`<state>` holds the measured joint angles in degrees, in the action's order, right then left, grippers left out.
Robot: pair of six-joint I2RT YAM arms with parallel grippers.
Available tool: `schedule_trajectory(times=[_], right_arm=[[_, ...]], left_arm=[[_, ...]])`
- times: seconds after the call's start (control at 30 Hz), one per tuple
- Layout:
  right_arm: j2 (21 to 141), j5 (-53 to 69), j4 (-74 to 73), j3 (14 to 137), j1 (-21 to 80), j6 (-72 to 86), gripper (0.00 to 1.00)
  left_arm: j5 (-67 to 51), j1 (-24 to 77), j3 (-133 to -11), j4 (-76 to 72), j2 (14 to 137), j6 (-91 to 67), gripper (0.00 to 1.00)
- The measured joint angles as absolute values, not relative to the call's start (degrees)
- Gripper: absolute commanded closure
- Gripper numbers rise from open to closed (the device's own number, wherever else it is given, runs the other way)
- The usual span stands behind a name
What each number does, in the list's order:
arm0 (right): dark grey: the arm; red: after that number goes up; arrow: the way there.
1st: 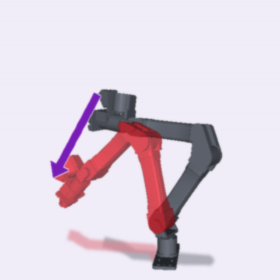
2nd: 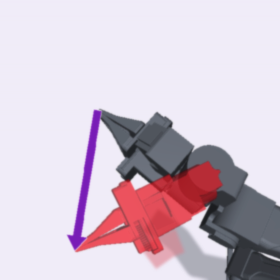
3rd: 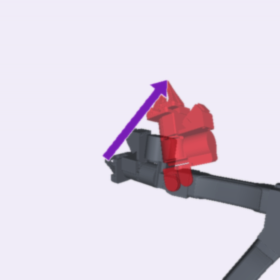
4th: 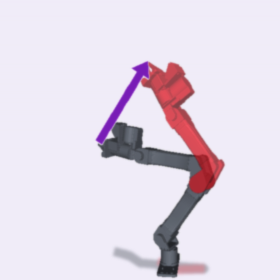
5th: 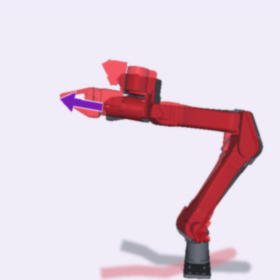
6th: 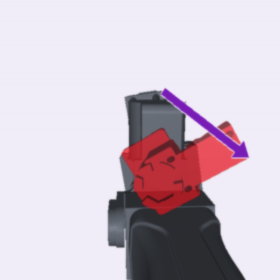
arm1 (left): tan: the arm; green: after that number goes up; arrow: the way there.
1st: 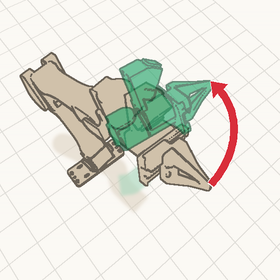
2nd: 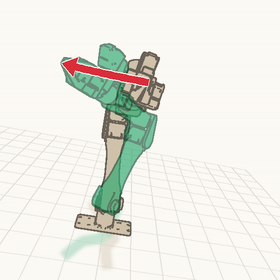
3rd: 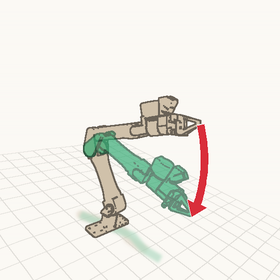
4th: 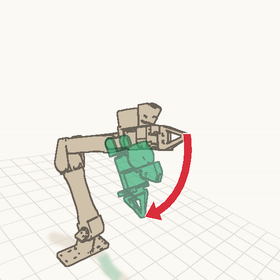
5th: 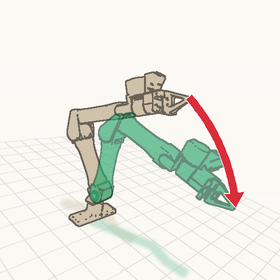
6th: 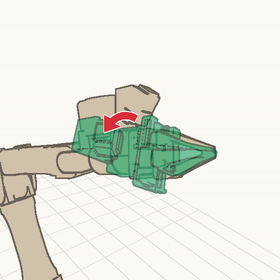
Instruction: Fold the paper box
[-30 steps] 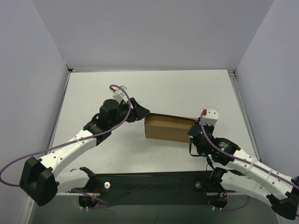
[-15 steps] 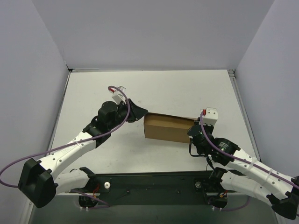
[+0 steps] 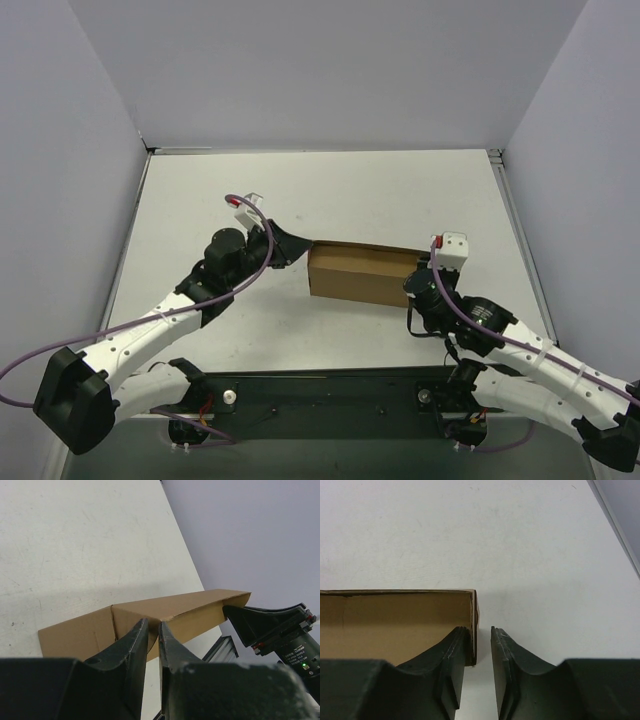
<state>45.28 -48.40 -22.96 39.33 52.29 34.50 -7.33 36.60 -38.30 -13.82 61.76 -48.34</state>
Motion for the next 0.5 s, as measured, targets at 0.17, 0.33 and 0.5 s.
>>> schedule_trajectory(times=[0.17, 0.33, 0.5], right_arm=[[44.31, -46.98, -24.47, 39.79, 52.64, 33.56, 0.48], [43.83, -43.44, -26.92, 41.54, 53.39, 32.77, 0.37], [42.92, -39.16, -31.55, 45.15, 53.74, 32.77, 0.31]], left_arm=[[-7.31, 36.60, -37.91, -14.02, 61.34, -48.36, 0.77], [-7.33, 36.60, -37.91, -14.00, 61.34, -47.77, 0.77], [-7.35, 36.60, -38.30, -13.50, 61.71, -46.30, 0.77]])
